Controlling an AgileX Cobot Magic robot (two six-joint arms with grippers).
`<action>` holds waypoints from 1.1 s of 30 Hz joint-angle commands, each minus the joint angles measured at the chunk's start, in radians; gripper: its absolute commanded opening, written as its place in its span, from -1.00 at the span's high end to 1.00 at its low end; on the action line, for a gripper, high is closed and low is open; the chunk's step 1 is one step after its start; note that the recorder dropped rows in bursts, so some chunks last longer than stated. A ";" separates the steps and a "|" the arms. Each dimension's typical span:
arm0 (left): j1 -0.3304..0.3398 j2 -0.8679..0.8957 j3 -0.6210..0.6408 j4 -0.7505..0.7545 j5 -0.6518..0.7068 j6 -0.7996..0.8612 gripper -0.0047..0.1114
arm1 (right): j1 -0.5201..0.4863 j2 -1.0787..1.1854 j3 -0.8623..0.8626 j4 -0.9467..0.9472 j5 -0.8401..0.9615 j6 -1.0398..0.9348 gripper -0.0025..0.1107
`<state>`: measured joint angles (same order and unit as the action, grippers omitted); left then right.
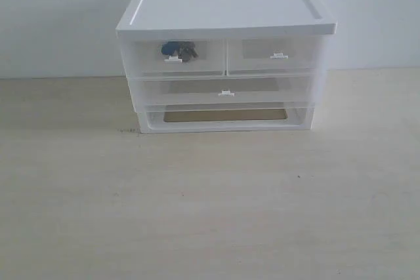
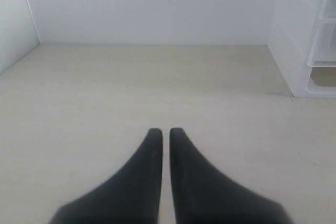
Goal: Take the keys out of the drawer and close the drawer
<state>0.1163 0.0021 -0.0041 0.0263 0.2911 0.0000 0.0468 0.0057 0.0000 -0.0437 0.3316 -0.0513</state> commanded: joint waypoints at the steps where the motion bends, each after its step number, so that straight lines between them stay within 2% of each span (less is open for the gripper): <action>1: 0.003 -0.002 0.004 -0.007 -0.122 0.014 0.84 | -0.007 -0.006 0.000 -0.023 -0.055 -0.010 0.96; 6: 0.003 -0.002 0.004 -0.007 -0.362 0.014 0.84 | -0.007 -0.006 0.000 -0.011 -0.226 -0.005 0.96; 10: 0.003 -0.002 0.004 -0.007 -0.557 0.014 0.84 | -0.007 -0.006 0.000 -0.011 -0.476 -0.005 0.96; 16: 0.003 -0.002 0.004 -0.007 -0.693 0.014 0.84 | -0.007 -0.006 0.000 -0.011 -0.785 0.000 0.96; 19: 0.003 -0.002 0.004 -0.007 -0.763 -0.073 0.84 | -0.007 -0.006 0.000 -0.011 -0.916 0.082 0.96; 23: 0.003 -0.002 0.004 0.013 -0.848 -0.321 0.84 | -0.007 -0.006 0.000 -0.011 -1.004 0.304 0.96; 27: 0.003 -0.002 0.004 0.105 -1.013 -0.409 0.84 | -0.007 -0.006 0.000 -0.013 -1.052 0.319 0.96; 33: 0.003 0.093 -0.086 0.257 -1.016 -0.570 0.84 | -0.007 0.024 -0.073 -0.044 -0.990 0.359 0.96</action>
<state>0.1163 0.0426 -0.0449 0.2086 -0.7101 -0.4872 0.0468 0.0039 -0.0248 -0.0549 -0.6772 0.2912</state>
